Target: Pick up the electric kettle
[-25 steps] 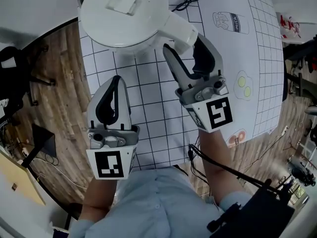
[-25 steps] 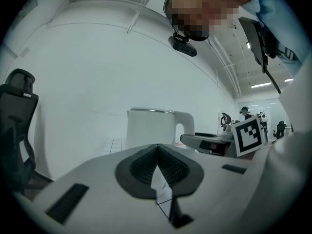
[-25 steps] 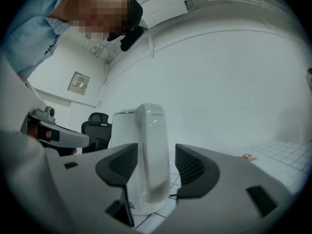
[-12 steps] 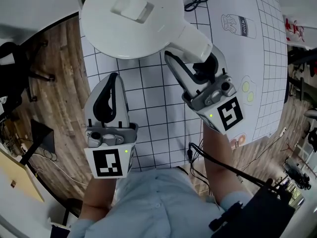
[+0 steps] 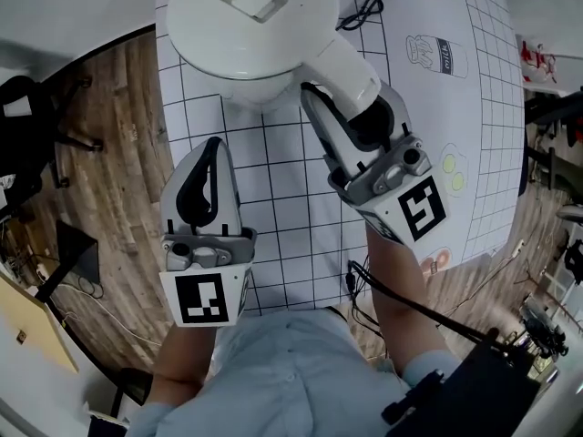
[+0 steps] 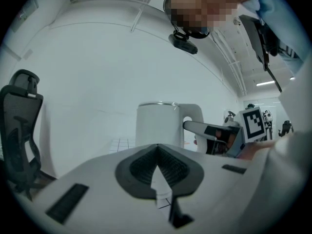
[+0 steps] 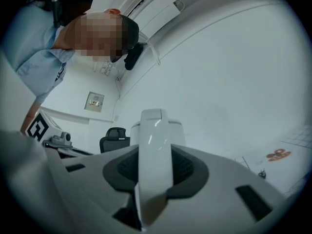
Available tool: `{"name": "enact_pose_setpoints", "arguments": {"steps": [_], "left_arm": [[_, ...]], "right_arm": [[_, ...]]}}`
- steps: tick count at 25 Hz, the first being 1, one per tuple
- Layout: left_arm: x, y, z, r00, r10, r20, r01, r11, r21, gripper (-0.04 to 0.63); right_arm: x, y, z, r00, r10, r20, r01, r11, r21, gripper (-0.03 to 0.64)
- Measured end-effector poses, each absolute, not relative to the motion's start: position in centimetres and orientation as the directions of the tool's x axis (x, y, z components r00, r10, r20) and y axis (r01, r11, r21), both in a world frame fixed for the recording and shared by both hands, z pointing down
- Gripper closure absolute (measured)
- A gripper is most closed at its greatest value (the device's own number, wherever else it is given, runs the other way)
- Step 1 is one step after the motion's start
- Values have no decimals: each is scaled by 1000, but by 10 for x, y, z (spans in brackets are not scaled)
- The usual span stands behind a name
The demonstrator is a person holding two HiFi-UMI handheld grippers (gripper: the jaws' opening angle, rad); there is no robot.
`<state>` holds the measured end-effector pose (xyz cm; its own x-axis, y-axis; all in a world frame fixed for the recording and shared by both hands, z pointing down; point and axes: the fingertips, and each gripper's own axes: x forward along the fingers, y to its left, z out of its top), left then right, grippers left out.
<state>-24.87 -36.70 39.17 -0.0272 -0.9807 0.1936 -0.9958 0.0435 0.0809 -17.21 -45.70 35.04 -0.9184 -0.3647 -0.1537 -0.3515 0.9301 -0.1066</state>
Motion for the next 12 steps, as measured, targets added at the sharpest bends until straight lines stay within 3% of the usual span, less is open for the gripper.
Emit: {"name": "enact_pose_setpoints", "arguments": {"steps": [12], "left_arm": [[-263,-360,364,-60,-992,109,-998,63,23,595]], "right_arm": [[-172,-463,300,-885,-385,-261,-375,923,-90,511]]}}
